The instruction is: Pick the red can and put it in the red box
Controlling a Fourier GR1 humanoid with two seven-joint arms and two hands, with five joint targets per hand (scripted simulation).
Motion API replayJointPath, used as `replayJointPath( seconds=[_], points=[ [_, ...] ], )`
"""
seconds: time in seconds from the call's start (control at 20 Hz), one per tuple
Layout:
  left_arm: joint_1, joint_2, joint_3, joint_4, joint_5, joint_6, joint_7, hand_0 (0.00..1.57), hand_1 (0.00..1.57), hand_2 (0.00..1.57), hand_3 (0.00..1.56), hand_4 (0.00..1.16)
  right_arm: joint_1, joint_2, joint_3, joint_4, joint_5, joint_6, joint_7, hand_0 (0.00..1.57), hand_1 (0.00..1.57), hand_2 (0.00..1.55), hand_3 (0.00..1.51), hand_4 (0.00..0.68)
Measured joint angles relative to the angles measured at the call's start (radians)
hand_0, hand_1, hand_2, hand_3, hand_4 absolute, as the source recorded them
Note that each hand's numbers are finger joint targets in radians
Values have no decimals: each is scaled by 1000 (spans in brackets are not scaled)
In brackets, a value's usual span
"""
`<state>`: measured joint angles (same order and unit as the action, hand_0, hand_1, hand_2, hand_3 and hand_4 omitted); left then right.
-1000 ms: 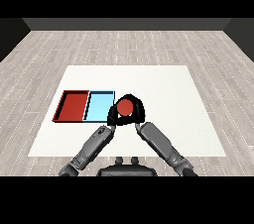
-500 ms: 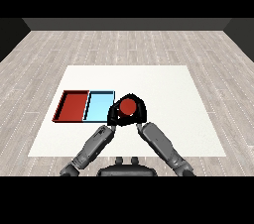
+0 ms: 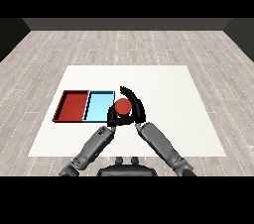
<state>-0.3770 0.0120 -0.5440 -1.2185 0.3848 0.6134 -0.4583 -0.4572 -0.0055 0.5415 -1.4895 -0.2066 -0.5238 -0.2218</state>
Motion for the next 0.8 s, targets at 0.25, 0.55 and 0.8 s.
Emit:
replayJointPath(
  seconds=[0.25, 0.55, 0.8],
  points=[
    [-4, -6, 6, 34, 12, -8, -44, 1571, 1571, 1571, 1485, 1132, -10, 4, -11, 6, 3, -16, 25, 0, 0, 0, 0, 0],
    [20, -8, 20, -19, -45, 10, 3, 1571, 1571, 1571, 1468, 1131, 11, 3, -64, -13, 17, 33, 42, 0, 0, 0, 0, 0],
    [20, -2, 50, -52, -80, 7, 38, 1571, 1571, 1559, 1460, 1134, 102, -10, -82, -113, 21, 73, 49, 0, 0, 0, 0, 0]
  ],
)
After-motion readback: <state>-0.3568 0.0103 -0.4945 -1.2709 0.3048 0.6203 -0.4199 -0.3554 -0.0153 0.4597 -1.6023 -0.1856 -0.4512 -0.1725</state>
